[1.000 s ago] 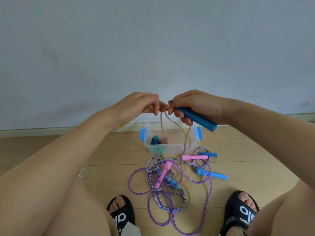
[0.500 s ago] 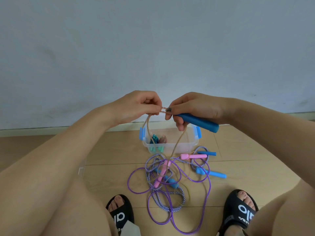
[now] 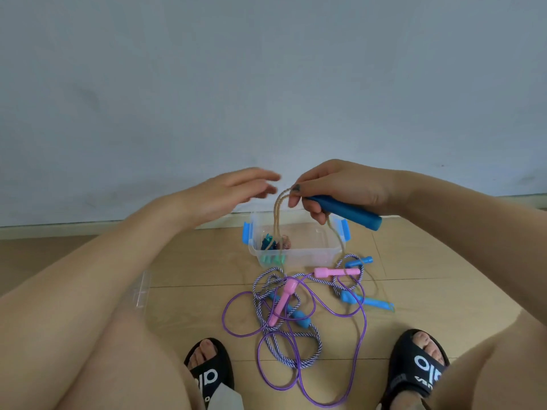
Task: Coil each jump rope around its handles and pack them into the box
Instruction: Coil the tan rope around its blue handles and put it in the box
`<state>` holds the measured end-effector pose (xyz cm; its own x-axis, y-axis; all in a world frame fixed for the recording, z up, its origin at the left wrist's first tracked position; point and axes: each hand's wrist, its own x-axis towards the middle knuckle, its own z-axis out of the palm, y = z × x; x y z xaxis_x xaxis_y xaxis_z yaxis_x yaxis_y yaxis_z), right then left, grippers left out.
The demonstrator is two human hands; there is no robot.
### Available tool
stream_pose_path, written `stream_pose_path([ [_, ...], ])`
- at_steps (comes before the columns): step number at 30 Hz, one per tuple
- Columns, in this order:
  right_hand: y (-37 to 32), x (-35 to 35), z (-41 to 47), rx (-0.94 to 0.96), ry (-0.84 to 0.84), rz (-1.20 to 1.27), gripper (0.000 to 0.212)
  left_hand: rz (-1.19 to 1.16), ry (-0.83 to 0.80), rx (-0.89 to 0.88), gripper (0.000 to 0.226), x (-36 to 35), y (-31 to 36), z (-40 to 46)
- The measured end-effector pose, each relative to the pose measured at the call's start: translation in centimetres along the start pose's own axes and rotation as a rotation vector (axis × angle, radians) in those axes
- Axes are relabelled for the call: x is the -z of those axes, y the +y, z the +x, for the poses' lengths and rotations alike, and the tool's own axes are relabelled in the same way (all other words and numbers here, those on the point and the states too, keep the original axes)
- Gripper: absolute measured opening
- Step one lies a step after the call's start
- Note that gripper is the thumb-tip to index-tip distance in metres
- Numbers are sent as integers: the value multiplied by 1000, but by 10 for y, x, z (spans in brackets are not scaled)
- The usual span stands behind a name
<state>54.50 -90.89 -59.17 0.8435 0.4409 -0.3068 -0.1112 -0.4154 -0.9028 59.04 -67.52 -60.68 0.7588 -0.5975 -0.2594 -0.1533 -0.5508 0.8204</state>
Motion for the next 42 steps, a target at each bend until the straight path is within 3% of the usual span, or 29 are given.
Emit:
stream_pose_path([
  [3, -5, -2, 1, 30, -14, 6, 29, -68, -22, -163, 20, -22, 23, 0],
  [8, 0, 1, -2, -14, 6, -28, 28, 73, 24, -124, 20, -5, 17, -4],
  [12, 7, 14, -8, -76, 50, -84, 28, 517, 117, 141, 20, 38, -22, -8],
  [15, 11, 16, -11, -91, 69, -78, 29, 809, -106, 390, 17, 43, -49, -11],
  [16, 9, 13, -9, -87, 63, -70, 29, 786, -122, 379, 21, 39, -49, -10],
  [18, 4, 4, -5, -65, 44, -59, 28, 443, -32, 251, 34, 25, -37, -6],
  [21, -1, -5, 3, -19, 43, -33, 28, 26, 12, 16, 30, 1, 0, 3],
  [24, -3, -4, 5, 11, 52, -2, 27, -69, -27, -116, 24, -17, 20, 3],
  [27, -1, -2, 4, -5, 52, -21, 27, -31, -3, -133, 23, -14, 21, 2],
  [30, 4, 5, 2, -51, 66, -72, 27, 144, 62, -51, 20, 8, 3, 3],
  [32, 8, 12, -1, -87, 84, -99, 28, 459, 120, 120, 19, 31, -19, 3],
  [34, 12, 17, -5, -108, 105, -100, 29, 786, 68, 328, 22, 47, -36, -1],
  [36, 14, 17, -4, -107, 117, -82, 30, 929, 12, 413, 21, 47, -42, -2],
  [37, 12, 14, -3, -99, 115, -67, 30, 880, 25, 379, 25, 41, -39, -2],
  [39, 7, 5, 2, -67, 99, -41, 30, 526, 54, 221, 36, 20, -23, 0],
  [42, 1, -5, 8, -11, 102, -33, 29, 167, -9, -11, 25, -12, 10, 7],
])
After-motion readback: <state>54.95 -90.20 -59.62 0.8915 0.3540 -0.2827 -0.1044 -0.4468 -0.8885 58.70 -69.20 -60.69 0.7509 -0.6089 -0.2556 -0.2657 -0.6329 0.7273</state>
